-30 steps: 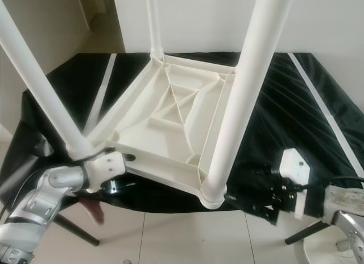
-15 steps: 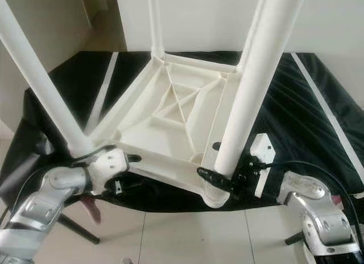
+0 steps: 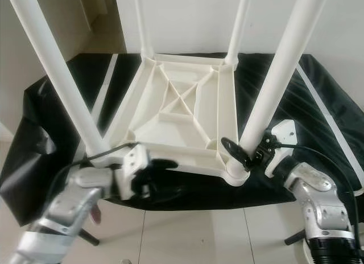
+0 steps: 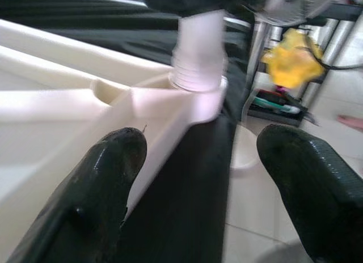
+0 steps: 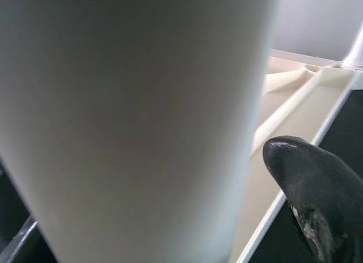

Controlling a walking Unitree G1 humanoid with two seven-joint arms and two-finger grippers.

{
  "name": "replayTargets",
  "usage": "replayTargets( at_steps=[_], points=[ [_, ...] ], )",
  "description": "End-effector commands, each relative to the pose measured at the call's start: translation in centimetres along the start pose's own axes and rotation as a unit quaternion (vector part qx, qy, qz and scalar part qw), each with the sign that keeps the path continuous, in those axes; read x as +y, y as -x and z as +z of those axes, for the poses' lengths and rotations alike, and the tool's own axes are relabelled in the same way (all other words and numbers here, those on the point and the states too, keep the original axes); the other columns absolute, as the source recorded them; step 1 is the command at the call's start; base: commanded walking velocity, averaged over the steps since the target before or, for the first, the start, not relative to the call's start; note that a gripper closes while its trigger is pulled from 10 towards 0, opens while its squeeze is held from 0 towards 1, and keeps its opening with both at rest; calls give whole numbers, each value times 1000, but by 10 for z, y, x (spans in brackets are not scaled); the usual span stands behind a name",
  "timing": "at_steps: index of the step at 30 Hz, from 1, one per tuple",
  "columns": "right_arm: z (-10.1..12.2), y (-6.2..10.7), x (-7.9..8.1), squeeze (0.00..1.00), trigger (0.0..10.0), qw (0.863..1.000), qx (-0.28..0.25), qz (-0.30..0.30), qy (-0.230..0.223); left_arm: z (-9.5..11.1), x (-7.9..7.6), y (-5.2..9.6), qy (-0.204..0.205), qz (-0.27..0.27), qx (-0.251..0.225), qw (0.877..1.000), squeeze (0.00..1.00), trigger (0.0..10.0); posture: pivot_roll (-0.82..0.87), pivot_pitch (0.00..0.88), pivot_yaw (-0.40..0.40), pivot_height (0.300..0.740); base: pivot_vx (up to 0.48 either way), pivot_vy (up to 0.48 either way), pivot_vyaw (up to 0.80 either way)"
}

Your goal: Building children table

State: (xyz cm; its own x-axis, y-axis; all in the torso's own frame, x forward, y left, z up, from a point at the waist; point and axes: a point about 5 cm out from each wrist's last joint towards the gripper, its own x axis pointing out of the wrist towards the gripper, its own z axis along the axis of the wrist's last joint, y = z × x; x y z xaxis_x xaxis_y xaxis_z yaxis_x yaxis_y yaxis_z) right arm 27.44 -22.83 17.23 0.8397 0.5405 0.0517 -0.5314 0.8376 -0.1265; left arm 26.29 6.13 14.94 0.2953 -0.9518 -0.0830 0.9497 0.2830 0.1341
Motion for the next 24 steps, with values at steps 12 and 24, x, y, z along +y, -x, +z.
replayTargets(
  at_steps=[12,24],
  points=[
    [-23,-17,-14,0,7020,992,34,-117,-9,27,14,-39,23,121,-67,990,0,10000,-66,43,-3,740,0,0,0],
    [-26,-27,-3,0,0,985,39,-162,-35,26,31,-38,54,184,-58,980,0,10000,-54,40,-21,740,0,0,0]
  ],
)
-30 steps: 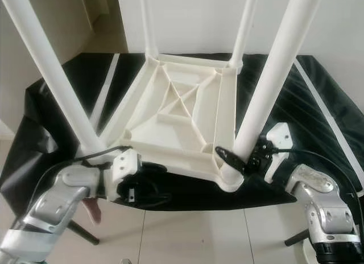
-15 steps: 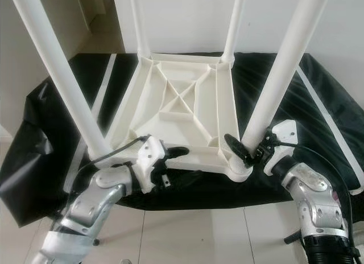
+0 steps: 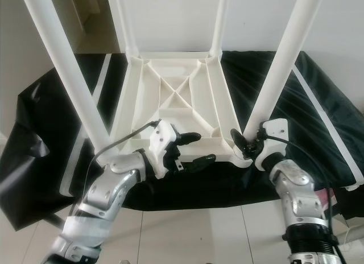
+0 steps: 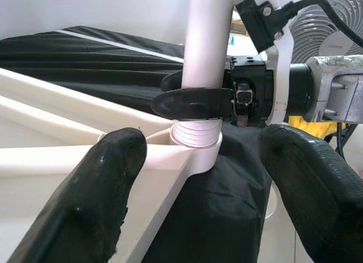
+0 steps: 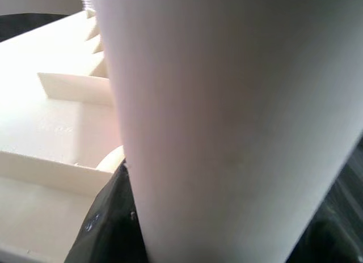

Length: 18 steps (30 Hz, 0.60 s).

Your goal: Building children table

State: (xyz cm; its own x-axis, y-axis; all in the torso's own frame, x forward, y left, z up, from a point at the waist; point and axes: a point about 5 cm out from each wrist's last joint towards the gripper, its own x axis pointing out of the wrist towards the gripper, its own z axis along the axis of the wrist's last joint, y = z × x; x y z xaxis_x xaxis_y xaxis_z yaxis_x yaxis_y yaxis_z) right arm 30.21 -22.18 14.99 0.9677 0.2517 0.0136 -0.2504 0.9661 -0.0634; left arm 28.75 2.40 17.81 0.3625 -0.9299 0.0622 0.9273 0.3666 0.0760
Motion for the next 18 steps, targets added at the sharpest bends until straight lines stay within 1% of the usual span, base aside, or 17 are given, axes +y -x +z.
replayTargets(
  at_steps=[1,3,5,6,7,9,10,11,12,14,15,16,17,18],
  points=[
    [-1,0,3,0,0,1000,6,-6,-9,-3,15,1,15,143,6,990,0,10000,-54,40,-21,740,0,0,0],
    [2,3,14,0,0,999,-3,-35,-11,1,22,3,24,168,-9,985,0,10000,-57,38,-23,740,0,0,0],
    [2,3,14,0,0,999,-3,-35,-11,1,22,3,24,168,-9,985,0,10000,-57,38,-23,740,0,0,0],
    [2,6,22,0,0,999,-3,-50,-11,3,24,4,28,175,-22,984,0,10000,-62,37,-20,740,0,0,0],
    [2,6,22,0,0,999,-3,-50,-11,3,24,4,28,175,-22,984,0,10000,-62,37,-20,740,0,0,0],
    [-1,9,32,0,0,994,9,-111,-12,5,24,5,26,178,-33,983,0,10000,-68,35,-13,740,0,0,0],
    [-1,9,32,0,0,994,9,-111,-12,5,24,5,26,178,-33,983,0,10000,-68,35,-13,740,0,0,0],
    [-3,10,34,0,0,987,16,-156,-23,5,23,5,20,177,-34,983,0,10000,-72,32,-7,740,0,0,0],
    [-5,11,35,0,0,980,20,-197,-21,4,24,4,23,178,-32,983,0,10000,-75,33,-6,740,0,0,0],
    [-5,11,35,0,0,980,20,-197,-21,4,24,4,23,178,-32,983,0,10000,-75,33,-6,740,0,0,0],
    [-7,13,36,0,0,969,24,-243,-33,3,25,4,28,179,-29,983,0,10000,-79,33,-3,740,0,0,0],
    [-7,13,36,0,0,969,24,-243,-33,3,25,4,28,179,-29,983,0,10000,-79,33,-3,740,0,0,0],
    [-10,15,37,0,0,956,32,-290,-29,2,25,3,26,181,-22,983,0,10000,-79,35,-4,740,0,0,0],
    [-10,15,37,0,0,956,32,-290,-29,2,25,3,26,181,-22,983,0,10000,-79,35,-4,740,0,0,0]
  ],
)
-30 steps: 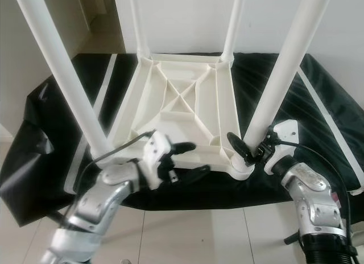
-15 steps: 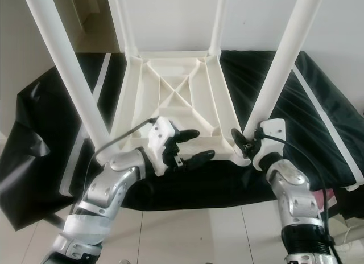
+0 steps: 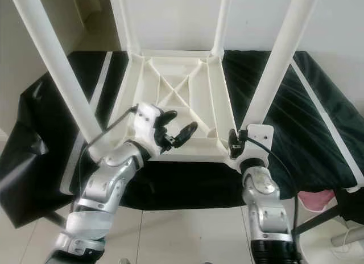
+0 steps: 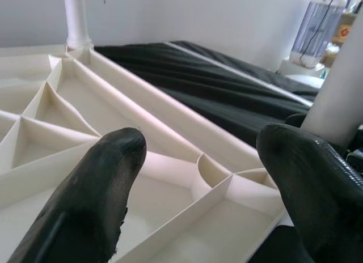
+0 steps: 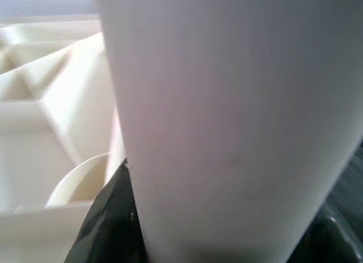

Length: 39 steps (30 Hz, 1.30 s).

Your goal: Building children table

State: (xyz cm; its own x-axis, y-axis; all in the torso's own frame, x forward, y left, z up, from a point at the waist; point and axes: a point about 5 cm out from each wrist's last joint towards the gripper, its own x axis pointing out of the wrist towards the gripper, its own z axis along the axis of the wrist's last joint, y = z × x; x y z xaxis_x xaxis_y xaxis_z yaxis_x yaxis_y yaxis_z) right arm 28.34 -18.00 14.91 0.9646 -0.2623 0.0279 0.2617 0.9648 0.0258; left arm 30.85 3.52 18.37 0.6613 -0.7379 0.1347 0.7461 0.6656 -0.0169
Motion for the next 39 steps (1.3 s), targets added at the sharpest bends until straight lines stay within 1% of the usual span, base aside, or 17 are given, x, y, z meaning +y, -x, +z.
replayTargets(
  at_steps=[1,3,4,5,6,10,15,16,22,24,25,26,29,33,34,35,39],
  points=[
    [-13,4,-12,0,0,997,34,-74,16,-3,1,-1,-7,4,14,1000,0,10000,-80,35,-5,740,0,0,0],
    [-16,7,-9,0,0,994,40,-101,10,-4,0,-1,-10,4,17,1000,0,10000,-80,36,-7,740,0,0,0],
    [-19,9,-5,0,2941,993,44,-114,3,-7,-2,1,-3,-1,20,1000,0,10000,-79,37,-9,740,0,0,0],
    [-20,10,-1,0,5255,992,47,-117,-7,-8,-5,2,4,-6,22,1000,0,10000,-78,37,-11,740,0,0,0],
    [-20,11,3,0,10000,992,50,-111,-14,-10,-6,3,4,-8,24,1000,0,10000,-76,38,-14,740,0,0,0],
    [-16,12,4,0,10000,994,37,-98,-14,-16,-10,9,-49,-10,39,998,0,10000,-74,37,-18,740,0,0,0],
    [-12,11,-1,0,10000,995,19,-94,-24,-14,-6,9,-53,0,36,998,0,10000,-63,37,-19,740,0,0,0],
    [-8,11,-3,1000,10000,996,1,-83,-24,-13,-4,9,-39,6,34,999,0,10000,-60,37,-21,740,0,0,0],
    [5,10,-8,1000,10000,997,-51,-45,-39,-8,-1,11,-16,19,23,999,0,10000,-52,34,-26,740,0,0,0],
    [7,10,-13,1000,10000,997,-59,-5,-45,-5,-7,11,-19,3,16,1000,0,10000,-47,38,-30,740,0,0,0],
    [6,10,-14,898,10000,997,-55,17,-43,-4,-10,11,-27,1,11,1000,0,10000,-47,38,-30,740,0,0,0],
    [5,10,-15,0,10000,997,-52,36,-36,-3,-11,11,-40,2,10,999,0,10000,-47,42,-31,740,0,0,0],
    [4,10,-14,0,10000,997,-49,46,-32,-2,-10,12,-49,4,9,999,0,10000,-47,45,-29,740,0,0,0],
    [4,11,-26,0,10000,987,-48,154,-15,-3,-15,12,-69,-5,8,998,0,10000,-48,52,-24,740,0,0,0],
    [4,11,-26,0,10000,987,-48,154,-15,-3,-15,12,-69,-5,8,998,0,10000,-48,52,-24,740,0,0,0],
    [5,9,-27,0,10000,978,-47,203,3,-2,-16,12,-72,-13,5,997,0,10000,-52,51,-19,740,0,0,0],
    [9,5,-27,0,10000,962,-49,267,36,-1,-18,13,-76,-27,-1,997,0,10000,-55,46,-12,740,0,0,0]
  ],
)
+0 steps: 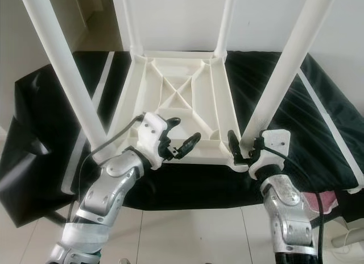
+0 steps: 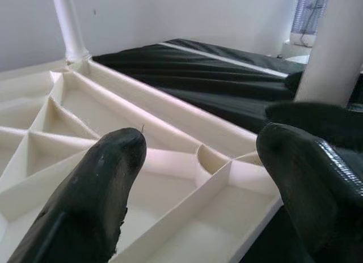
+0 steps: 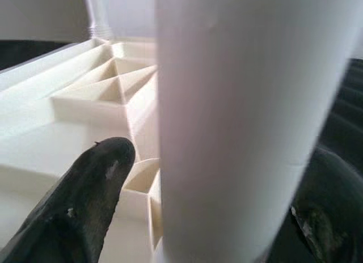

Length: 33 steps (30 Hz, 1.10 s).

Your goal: Building children table

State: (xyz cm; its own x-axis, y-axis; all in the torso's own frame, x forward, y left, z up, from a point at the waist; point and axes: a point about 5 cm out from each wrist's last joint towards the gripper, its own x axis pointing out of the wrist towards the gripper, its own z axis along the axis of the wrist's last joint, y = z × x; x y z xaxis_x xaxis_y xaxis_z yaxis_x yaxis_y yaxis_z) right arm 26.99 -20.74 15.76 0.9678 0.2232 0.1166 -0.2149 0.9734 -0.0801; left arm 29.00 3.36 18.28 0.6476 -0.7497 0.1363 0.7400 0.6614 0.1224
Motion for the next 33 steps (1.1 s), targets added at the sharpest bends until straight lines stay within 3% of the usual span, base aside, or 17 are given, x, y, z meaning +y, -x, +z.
replayTargets(
  at_steps=[1,3,10,11,13,14,29,30,33],
  points=[
    [2,-7,-2,0,10000,998,3,55,18,1,-5,0,-12,-24,-4,1000,0,10000,-59,40,-6,740,0,0,0],
    [2,-7,-2,0,10000,998,3,55,18,1,-5,0,-12,-24,-4,1000,0,10000,-59,40,-6,740,0,0,0],
    [7,-22,-7,0,10000,989,17,139,52,3,-4,-2,-16,-34,-2,999,0,10000,-48,35,-6,740,0,0,0],
    [7,-26,-6,0,9490,986,19,152,59,3,-2,-1,-19,-32,-1,999,0,10000,-39,38,-12,740,0,0,0],
    [7,-26,-6,0,9490,986,19,152,59,3,-2,-1,-19,-32,-1,999,0,10000,-39,38,-12,740,0,0,0],
    [6,-27,-6,0,0,984,26,167,62,2,-1,0,-22,-25,0,999,0,10000,-34,42,-18,740,0,0,0],
    [-4,-22,-11,0,0,974,66,211,49,4,2,7,-24,9,-5,1000,0,10000,-5,65,-47,740,0,0,0],
    [-4,-23,-12,0,10000,974,67,211,45,4,3,7,-25,11,-5,1000,0,10000,-1,64,-49,740,0,0,0],
    [-5,-23,-13,0,10000,978,64,198,32,5,6,6,-27,17,-1,999,0,10000,4,66,-52,740,0,0,0]
  ],
)
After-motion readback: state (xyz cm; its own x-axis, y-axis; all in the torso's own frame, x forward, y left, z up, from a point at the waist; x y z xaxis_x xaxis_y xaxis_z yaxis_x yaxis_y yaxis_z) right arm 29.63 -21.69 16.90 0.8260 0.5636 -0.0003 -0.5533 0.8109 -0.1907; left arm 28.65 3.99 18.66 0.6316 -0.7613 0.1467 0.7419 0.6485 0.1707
